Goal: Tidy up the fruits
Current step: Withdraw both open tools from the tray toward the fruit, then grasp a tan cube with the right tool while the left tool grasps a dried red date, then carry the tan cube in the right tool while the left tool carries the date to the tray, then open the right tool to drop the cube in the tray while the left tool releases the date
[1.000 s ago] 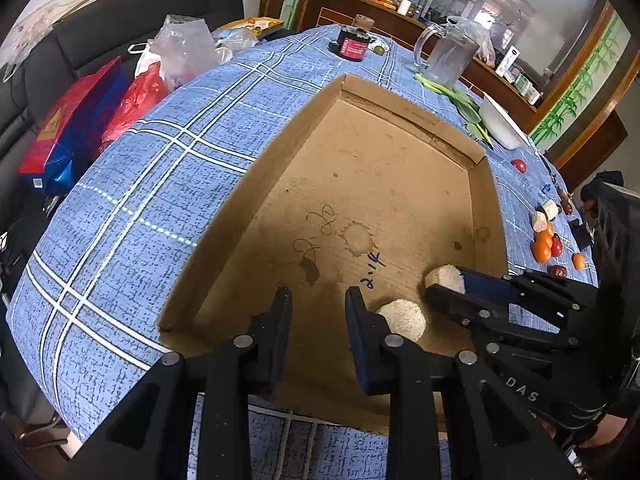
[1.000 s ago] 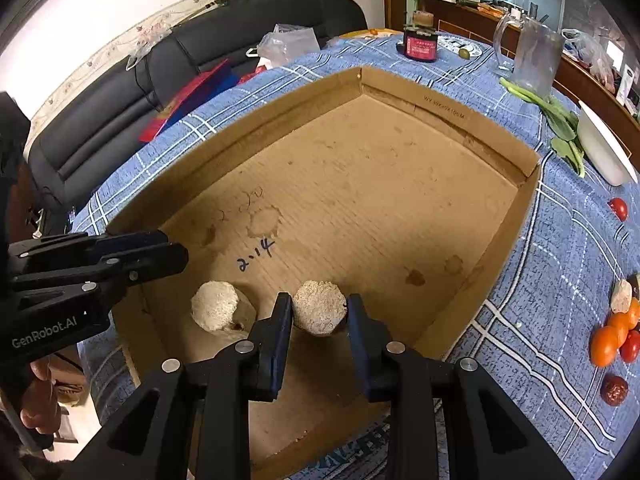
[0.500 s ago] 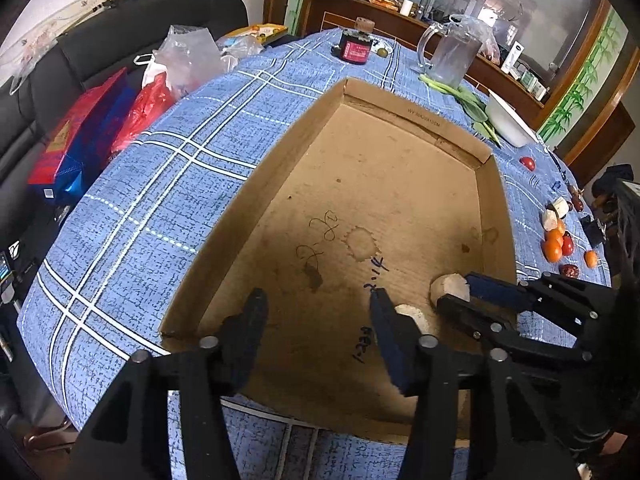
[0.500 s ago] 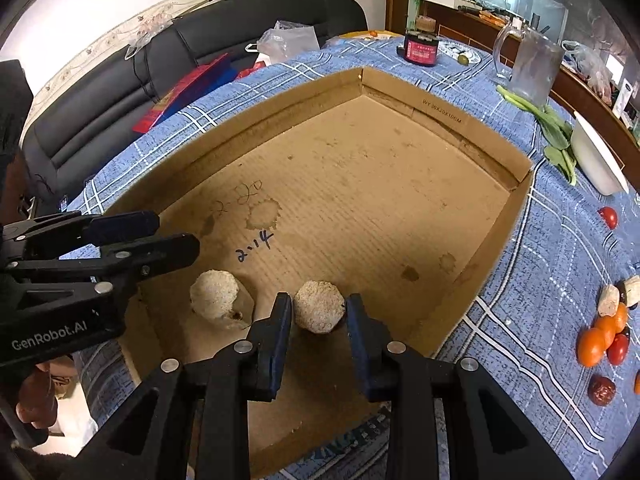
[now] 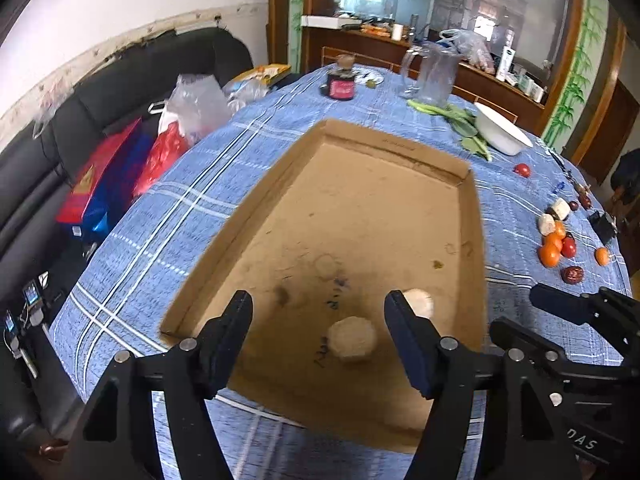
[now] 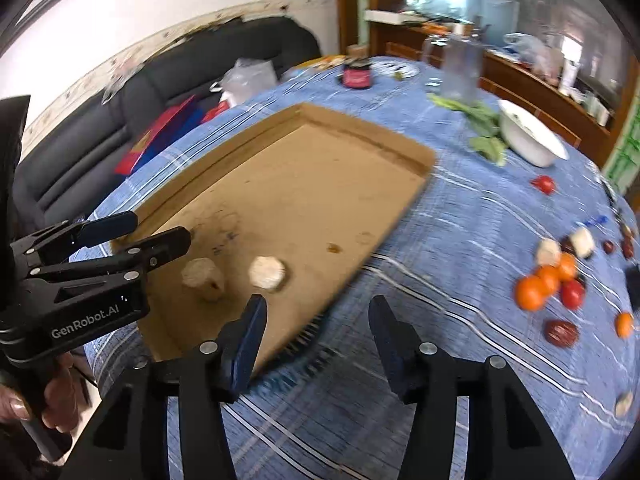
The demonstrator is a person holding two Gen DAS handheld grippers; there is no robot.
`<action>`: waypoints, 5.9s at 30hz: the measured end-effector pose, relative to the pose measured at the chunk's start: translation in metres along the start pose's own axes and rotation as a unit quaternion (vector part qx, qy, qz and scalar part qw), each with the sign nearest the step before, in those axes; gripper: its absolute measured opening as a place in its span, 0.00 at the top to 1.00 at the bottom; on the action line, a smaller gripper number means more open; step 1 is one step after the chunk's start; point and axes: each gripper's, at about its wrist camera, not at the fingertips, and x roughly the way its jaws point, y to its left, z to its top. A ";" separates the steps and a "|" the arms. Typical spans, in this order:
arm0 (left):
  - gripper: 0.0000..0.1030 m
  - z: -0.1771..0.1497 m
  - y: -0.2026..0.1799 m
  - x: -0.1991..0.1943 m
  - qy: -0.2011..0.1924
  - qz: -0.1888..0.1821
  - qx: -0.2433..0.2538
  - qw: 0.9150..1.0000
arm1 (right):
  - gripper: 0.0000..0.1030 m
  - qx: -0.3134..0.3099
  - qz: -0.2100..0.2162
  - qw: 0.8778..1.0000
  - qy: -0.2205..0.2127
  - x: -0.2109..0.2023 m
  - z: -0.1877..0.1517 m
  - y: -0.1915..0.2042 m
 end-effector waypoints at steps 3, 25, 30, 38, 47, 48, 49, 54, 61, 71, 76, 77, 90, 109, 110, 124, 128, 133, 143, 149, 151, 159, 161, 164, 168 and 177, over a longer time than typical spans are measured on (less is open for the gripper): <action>0.33 0.002 -0.017 -0.002 -0.003 -0.008 0.011 1.000 | 0.36 0.019 -0.028 0.999 -0.008 -0.015 -0.008 -0.017; 0.26 -0.014 -0.192 0.009 0.022 -0.083 0.146 0.986 | 0.11 0.191 -0.162 0.967 -0.049 -0.113 -0.100 -0.169; 0.26 -0.019 -0.220 0.017 0.037 -0.088 0.165 0.982 | 0.11 0.236 -0.185 0.953 -0.044 -0.127 -0.130 -0.216; 0.26 -0.016 -0.243 0.030 0.047 -0.083 0.171 0.981 | 0.11 0.256 -0.235 0.936 -0.049 -0.143 -0.159 -0.291; 0.26 -0.014 -0.277 0.051 0.075 -0.088 0.178 0.977 | 0.11 0.245 -0.230 0.942 -0.013 -0.104 -0.158 -0.344; 0.26 -0.013 -0.281 0.053 0.080 -0.092 0.178 0.976 | 0.12 0.241 -0.229 0.943 -0.009 -0.100 -0.157 -0.346; 0.26 -0.013 -0.287 0.056 0.085 -0.097 0.176 0.976 | 0.15 0.236 -0.234 0.943 -0.001 -0.096 -0.157 -0.348; 0.26 -0.009 -0.313 0.071 0.099 -0.117 0.170 0.973 | 0.62 0.234 -0.199 0.951 0.018 -0.085 -0.162 -0.358; 0.29 -0.001 -0.333 0.097 0.107 -0.127 0.138 0.976 | 0.62 0.230 -0.191 0.954 0.007 -0.087 -0.166 -0.357; 0.57 -0.003 -0.321 0.093 0.108 -0.143 0.125 0.976 | 0.62 0.226 -0.189 0.955 -0.009 -0.096 -0.164 -0.354; 0.57 -0.015 -0.306 0.071 0.100 -0.147 0.139 0.974 | 0.62 0.223 -0.181 0.957 -0.031 -0.113 -0.157 -0.342; 0.57 -0.017 -0.302 0.067 0.099 -0.149 0.141 0.974 | 0.62 0.223 -0.181 0.957 -0.034 -0.115 -0.156 -0.339; 0.57 -0.011 -0.230 0.023 0.073 -0.177 0.140 0.971 | 0.62 0.223 -0.168 0.960 -0.022 -0.106 -0.141 -0.269; 0.57 0.026 -0.105 0.012 0.028 -0.129 0.062 0.989 | 0.61 0.110 -0.094 0.989 -0.025 -0.044 -0.043 -0.146; 0.57 0.028 -0.096 0.013 0.028 -0.124 0.054 0.990 | 0.61 0.104 -0.090 0.990 -0.025 -0.042 -0.038 -0.141; 0.56 0.035 0.008 0.034 0.028 -0.049 -0.020 0.998 | 0.61 0.019 -0.019 0.999 -0.029 0.006 0.034 -0.053; 0.56 0.034 0.031 0.041 0.028 -0.028 -0.032 0.999 | 0.61 0.011 0.003 1.000 -0.023 0.025 0.050 -0.034; 0.56 0.032 0.049 0.056 0.042 -0.015 -0.042 0.998 | 0.61 0.001 0.017 1.000 -0.001 0.056 0.062 -0.016; 0.56 0.028 0.057 0.075 0.065 -0.015 -0.048 0.997 | 0.61 -0.017 0.034 0.999 0.038 0.100 0.065 0.005; 0.56 0.026 0.052 0.076 0.063 -0.009 -0.039 0.997 | 0.60 -0.022 0.032 0.998 0.041 0.105 0.065 0.006; 0.56 0.026 0.051 0.076 0.062 -0.005 -0.038 0.997 | 0.60 -0.022 0.029 0.998 0.042 0.105 0.065 0.005; 0.52 0.020 0.051 0.072 0.067 0.000 -0.037 0.997 | 0.60 -0.005 0.038 0.998 0.045 0.100 0.064 -0.001; 0.52 0.018 0.051 0.069 0.068 -0.002 -0.039 0.997 | 0.55 -0.004 0.038 0.998 0.042 0.096 0.063 -0.001; 0.51 0.016 0.050 0.064 0.062 0.003 -0.036 0.997 | 0.47 -0.001 0.034 0.999 0.032 0.090 0.064 -0.003; 0.50 0.013 0.050 0.055 0.057 0.005 -0.039 0.998 | 0.47 0.000 0.032 0.999 0.022 0.078 0.063 -0.005; 0.43 0.009 0.025 0.024 0.019 0.014 -0.022 0.999 | 0.46 0.002 0.024 1.000 0.004 0.030 0.036 -0.014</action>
